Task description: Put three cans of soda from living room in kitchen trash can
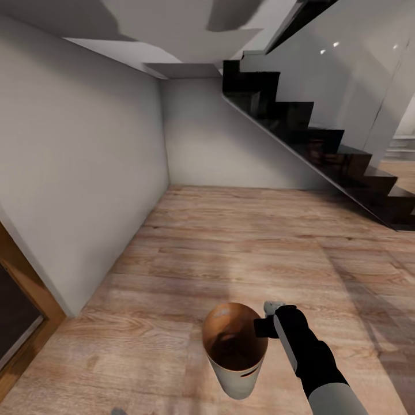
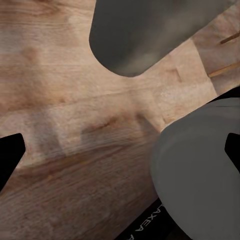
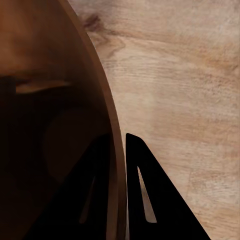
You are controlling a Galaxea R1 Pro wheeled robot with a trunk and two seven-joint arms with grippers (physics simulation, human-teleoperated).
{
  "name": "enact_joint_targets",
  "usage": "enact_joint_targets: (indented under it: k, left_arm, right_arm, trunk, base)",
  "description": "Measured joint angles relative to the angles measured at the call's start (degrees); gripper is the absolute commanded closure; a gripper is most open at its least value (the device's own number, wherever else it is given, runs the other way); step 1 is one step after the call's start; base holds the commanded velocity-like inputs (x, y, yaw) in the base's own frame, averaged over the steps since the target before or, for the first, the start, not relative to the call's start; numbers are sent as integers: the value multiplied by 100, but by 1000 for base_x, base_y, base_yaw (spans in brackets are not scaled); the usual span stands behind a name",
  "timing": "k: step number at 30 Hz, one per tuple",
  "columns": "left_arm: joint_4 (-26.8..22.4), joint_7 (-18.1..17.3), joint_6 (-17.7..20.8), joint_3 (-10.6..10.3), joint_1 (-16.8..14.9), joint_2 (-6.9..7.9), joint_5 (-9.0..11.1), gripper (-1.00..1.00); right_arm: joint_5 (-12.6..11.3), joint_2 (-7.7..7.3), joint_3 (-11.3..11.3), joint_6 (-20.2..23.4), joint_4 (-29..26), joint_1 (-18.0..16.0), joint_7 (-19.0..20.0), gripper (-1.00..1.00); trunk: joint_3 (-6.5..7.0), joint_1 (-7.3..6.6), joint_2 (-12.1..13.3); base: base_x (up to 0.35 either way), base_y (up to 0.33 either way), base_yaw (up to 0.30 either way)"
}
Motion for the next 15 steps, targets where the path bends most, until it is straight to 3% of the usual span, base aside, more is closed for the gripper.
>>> enact_joint_targets:
  k: [10, 15]
  left_arm:
    - [0, 0, 0, 0, 0, 0, 0, -100]
    - [0, 0, 0, 1, 0, 0, 0, -100]
  right_arm:
    - [-15, 0, 0, 0, 0, 0, 7, 100]
    - [-46, 0, 0, 2, 1, 0, 17, 100]
  trunk:
    - [0, 0, 0]
    - [0, 0, 0]
  base:
    - [339, 0, -2]
    - [115, 0, -146]
